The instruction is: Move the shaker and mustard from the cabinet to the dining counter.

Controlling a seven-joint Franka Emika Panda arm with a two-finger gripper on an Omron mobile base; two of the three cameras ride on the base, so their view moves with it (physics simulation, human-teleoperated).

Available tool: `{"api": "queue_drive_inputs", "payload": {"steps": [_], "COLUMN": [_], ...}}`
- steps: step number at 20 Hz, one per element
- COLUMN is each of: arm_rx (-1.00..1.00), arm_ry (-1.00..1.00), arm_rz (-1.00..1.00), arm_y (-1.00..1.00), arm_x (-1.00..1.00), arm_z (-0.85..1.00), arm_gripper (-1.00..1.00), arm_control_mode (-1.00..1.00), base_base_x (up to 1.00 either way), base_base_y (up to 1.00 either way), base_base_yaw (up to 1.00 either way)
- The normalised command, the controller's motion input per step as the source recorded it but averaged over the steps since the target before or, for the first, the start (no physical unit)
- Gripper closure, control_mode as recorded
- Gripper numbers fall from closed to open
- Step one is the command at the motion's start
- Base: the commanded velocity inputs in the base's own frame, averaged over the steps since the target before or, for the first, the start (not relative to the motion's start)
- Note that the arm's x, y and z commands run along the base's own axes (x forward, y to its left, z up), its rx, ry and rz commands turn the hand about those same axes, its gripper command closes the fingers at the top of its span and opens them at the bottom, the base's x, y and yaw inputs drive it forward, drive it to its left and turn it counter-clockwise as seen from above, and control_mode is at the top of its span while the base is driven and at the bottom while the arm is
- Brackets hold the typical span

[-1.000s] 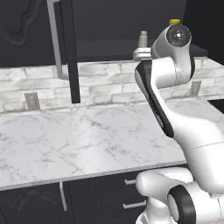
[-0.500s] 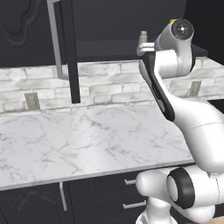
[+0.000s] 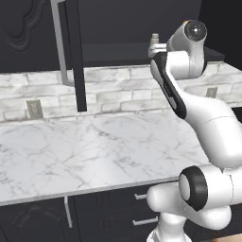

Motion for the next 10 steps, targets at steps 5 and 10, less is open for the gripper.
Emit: {"api": "queue_drive_inputs", "payload": {"steps": [5,10], "arm_rx": [0.0,0.0], "arm_ry": [0.0,0.0], "arm_rz": [0.01,0.0], "arm_y": [0.0,0.0], "arm_x": [0.32,0.36], "arm_z": [0.03,0.0], "arm_gripper": [-1.0,-1.0], "arm_control_mode": [-1.0,-1.0], "base_base_x": [0.0,0.0], "base_base_y": [0.0,0.0], "base_base_yaw": [0.0,0.0]}}
